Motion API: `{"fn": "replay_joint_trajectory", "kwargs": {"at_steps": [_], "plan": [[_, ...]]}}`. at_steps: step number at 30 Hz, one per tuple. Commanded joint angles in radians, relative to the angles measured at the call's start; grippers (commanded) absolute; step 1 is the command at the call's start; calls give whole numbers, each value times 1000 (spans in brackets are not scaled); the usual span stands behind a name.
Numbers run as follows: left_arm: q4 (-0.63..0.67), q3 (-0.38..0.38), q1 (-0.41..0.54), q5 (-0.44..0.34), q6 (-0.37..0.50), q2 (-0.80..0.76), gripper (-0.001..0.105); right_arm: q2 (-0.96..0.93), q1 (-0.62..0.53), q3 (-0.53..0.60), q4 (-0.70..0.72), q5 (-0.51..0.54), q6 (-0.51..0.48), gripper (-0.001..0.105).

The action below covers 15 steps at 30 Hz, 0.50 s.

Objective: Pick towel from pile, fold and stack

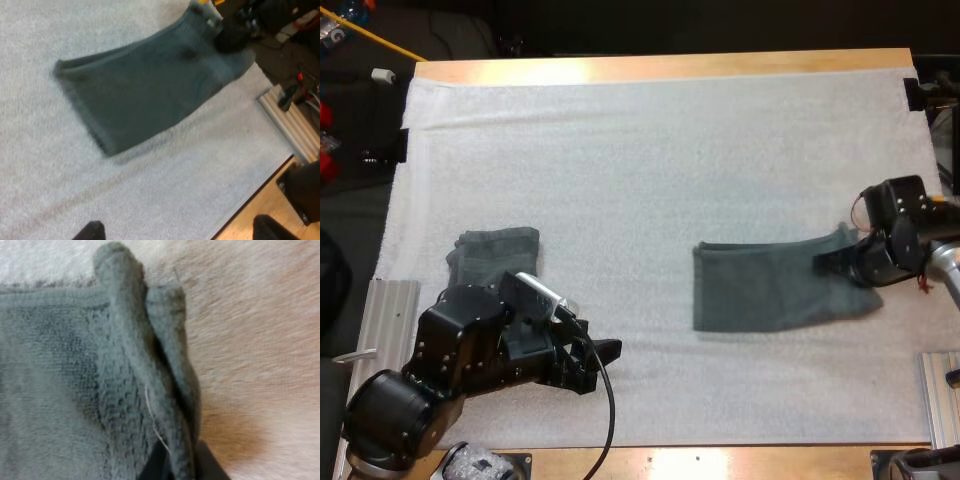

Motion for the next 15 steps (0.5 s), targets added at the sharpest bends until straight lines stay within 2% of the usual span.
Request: {"fn": "replay_joint_trajectory", "kwargs": {"at_steps": [1, 5, 10, 15], "plan": [[0, 6, -1, 8, -8, -3, 58, -8, 3, -18, 43, 25, -18, 0], [0, 19, -1, 8, -8, -3, 58, -8, 37, -36, 60, -8, 22, 0], [0, 20, -1, 8, -8, -3, 58, -2, 152, -36, 36, -75, 94, 0], [0, 20, -1, 10, -8, -3, 58, 34, 273, -34, -43, -81, 222, 0]]}}
